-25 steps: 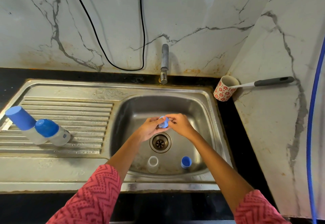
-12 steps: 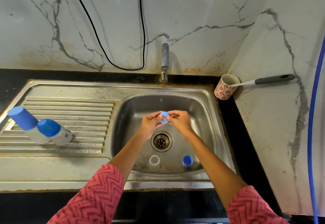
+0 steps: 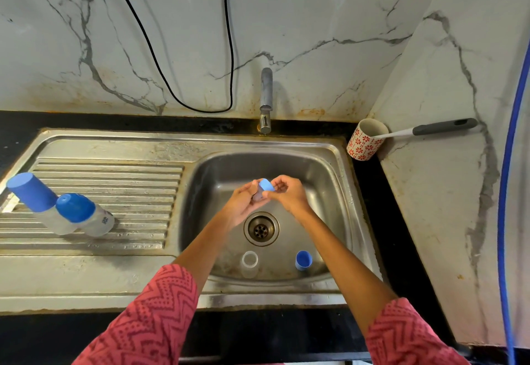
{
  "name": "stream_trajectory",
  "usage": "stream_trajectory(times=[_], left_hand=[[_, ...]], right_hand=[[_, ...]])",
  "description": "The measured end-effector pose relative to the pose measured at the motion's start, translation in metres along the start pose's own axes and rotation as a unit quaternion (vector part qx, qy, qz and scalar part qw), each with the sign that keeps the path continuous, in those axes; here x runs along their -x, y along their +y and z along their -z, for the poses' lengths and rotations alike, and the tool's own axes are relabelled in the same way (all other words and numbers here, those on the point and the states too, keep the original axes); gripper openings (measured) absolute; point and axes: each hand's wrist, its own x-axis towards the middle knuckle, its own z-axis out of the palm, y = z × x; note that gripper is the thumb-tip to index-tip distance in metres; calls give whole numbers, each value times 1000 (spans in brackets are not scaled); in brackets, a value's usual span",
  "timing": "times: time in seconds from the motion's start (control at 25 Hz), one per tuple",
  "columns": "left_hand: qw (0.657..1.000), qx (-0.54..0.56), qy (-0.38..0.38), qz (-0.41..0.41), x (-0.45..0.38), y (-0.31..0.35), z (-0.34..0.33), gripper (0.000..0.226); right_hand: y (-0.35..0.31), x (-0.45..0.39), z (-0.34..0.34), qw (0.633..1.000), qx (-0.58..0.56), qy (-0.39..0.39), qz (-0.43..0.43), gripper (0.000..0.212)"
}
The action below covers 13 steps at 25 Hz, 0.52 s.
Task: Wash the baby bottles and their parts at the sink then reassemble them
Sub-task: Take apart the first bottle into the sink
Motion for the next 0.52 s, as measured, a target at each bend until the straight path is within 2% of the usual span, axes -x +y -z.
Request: stream_trajectory(times=[0.08, 0.2, 0.24, 0.32, 0.4, 0.44, 0.52], left_hand=[[999, -38, 34, 8, 0, 2, -12, 34], [977, -142, 145, -59, -3, -4, -23, 37], [968, -175, 159, -85, -3, -6, -23, 37], [943, -266, 159, -121, -2, -12, -24, 32], [913, -347, 180, -121, -1, -17, -23, 24], [916, -339, 189, -103, -1, -18, -22, 26], [958, -245, 143, -35, -2, -16, -20, 36]], right_hand=[[-2, 1, -2, 998, 49, -9, 42, 20], [-13, 5, -6, 992, 103, 20, 67, 12], [-18, 6, -7, 985, 157, 35, 64, 19], [-31, 11, -12, 939, 336, 51, 53, 43], [-39, 15, -17, 908, 411, 57, 50, 57], [-40, 17, -19, 907, 414, 54, 49, 56], [-35, 19, -19, 902, 425, 42, 60, 47]])
